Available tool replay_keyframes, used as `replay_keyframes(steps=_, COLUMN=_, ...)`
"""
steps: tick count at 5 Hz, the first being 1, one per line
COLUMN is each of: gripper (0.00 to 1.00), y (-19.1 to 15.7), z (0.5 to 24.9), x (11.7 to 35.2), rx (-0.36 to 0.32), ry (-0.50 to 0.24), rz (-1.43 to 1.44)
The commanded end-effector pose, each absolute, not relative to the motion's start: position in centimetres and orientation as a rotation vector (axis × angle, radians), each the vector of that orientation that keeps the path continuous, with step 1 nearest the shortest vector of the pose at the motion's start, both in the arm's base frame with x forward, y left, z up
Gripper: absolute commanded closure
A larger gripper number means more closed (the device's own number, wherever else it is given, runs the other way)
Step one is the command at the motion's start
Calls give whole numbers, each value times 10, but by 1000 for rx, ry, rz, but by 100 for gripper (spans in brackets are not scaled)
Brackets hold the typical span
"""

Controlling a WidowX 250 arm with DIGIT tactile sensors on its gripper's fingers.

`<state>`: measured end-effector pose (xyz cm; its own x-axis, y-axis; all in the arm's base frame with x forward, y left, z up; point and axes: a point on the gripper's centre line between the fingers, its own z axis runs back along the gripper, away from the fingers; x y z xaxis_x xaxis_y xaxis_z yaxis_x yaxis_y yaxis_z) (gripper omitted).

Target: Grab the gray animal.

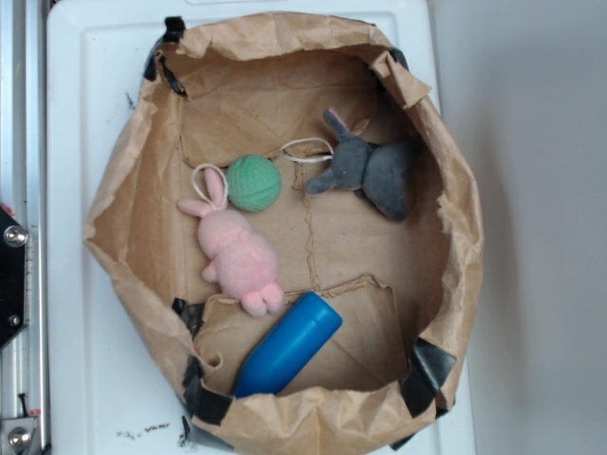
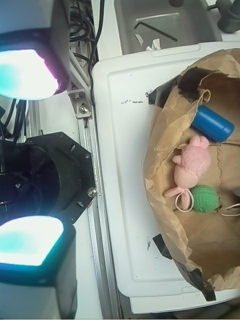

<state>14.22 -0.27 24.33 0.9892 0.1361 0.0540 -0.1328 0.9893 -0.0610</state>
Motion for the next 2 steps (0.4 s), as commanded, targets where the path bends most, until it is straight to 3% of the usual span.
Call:
replay_keyframes(steps=1, gripper=0, y=20, z=228, x=205, rx=-97, ry=-153, rz=-68)
replay_keyframes(steps=2, gripper=0, y=29, z=208, x=234, rx=-4, ry=-200, rz=-195)
